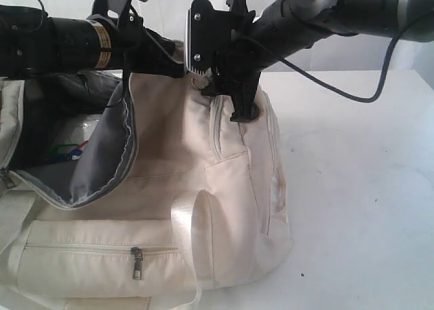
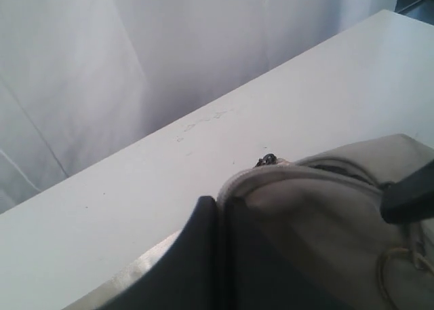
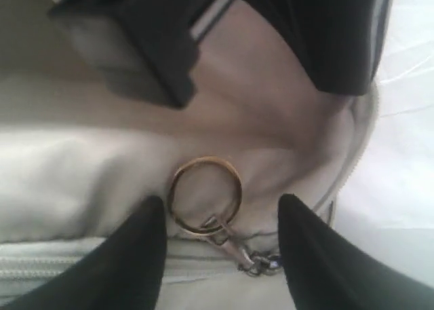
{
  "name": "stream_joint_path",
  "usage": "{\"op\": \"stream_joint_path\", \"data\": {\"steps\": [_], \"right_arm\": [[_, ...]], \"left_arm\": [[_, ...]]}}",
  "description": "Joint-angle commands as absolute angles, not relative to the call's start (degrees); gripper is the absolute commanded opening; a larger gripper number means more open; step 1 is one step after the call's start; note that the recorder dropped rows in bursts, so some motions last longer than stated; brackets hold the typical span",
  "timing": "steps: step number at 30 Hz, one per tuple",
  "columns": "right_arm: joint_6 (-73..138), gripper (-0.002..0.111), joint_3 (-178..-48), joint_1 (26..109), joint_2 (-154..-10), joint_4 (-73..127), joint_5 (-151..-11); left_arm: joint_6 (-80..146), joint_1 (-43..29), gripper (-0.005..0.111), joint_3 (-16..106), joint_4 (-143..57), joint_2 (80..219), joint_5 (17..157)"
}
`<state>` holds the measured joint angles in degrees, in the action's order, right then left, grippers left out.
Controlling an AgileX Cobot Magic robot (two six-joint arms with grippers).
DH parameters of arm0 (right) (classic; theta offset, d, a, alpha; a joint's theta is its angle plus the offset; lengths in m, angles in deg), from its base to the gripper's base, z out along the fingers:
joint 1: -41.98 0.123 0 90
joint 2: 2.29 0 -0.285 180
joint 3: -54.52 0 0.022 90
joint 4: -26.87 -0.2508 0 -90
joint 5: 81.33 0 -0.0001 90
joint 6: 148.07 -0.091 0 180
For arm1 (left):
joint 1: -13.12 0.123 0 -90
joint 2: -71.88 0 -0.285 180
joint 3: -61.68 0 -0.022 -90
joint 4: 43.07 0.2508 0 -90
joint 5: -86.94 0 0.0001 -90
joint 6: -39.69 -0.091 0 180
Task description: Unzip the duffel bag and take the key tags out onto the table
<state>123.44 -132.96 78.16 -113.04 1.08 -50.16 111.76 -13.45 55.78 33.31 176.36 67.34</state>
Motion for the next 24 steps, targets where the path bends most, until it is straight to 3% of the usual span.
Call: {"op": "stream_joint_path", "data": {"steps": [1, 16, 24], "right_arm": [[125.6, 0.047, -132.8, 78.7, -114.3, 1.4, -50.9], [126.2, 0.047, -132.8, 79.9, -117.5, 1.3, -53.2], [122.7, 0.023, -132.8, 79.9, -118.0, 1.4, -53.1]], "left_arm": [[112.0, -13.3, 0.000, 55.9, 34.5, 175.6, 66.9], [112.0, -13.3, 0.000, 55.9, 34.5, 175.6, 66.9], [112.0, -13.3, 0.000, 55.9, 34.5, 175.6, 67.1]]}}
